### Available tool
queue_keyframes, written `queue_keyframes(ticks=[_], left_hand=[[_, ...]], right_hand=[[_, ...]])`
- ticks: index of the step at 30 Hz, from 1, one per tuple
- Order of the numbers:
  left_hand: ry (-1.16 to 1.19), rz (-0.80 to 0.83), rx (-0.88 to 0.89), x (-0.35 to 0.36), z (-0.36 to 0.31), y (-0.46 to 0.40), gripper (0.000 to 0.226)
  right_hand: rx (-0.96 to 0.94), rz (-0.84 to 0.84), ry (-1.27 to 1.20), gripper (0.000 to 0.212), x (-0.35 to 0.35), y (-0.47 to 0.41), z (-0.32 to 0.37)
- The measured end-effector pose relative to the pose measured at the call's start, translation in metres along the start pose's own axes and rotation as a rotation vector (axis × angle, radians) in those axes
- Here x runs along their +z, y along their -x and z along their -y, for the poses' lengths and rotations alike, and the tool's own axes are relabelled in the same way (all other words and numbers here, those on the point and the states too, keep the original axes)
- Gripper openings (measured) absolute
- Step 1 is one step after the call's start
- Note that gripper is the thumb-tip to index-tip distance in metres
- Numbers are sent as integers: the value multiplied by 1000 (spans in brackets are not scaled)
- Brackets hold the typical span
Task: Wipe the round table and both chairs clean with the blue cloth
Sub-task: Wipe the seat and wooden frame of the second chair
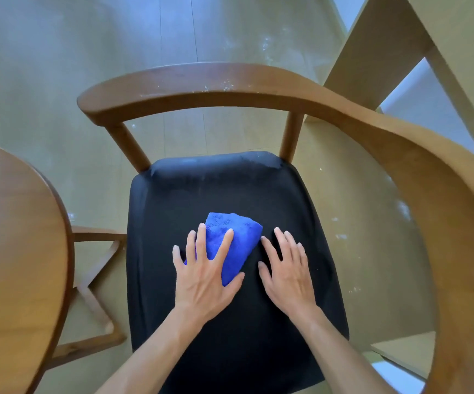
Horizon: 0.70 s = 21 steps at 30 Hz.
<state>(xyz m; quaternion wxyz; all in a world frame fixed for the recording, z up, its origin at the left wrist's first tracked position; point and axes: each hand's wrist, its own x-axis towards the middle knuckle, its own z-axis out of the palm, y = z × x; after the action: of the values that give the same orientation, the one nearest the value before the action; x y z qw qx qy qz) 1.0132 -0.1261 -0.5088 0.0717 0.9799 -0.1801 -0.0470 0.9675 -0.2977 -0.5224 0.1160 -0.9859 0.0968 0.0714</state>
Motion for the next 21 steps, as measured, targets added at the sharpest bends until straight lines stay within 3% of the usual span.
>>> queue_keyframes(ticks=[10,15,21], left_hand=[[82,-103,43,27,-18,-36,64],[31,-162,14,23,-51,-145,54],[9,-79,136,32,-66,-229,52]], right_hand=[[12,-112,50,52,38,1,3],[9,-116,69,56,44,1,1],[-12,-177,34,59,49,0,-3]])
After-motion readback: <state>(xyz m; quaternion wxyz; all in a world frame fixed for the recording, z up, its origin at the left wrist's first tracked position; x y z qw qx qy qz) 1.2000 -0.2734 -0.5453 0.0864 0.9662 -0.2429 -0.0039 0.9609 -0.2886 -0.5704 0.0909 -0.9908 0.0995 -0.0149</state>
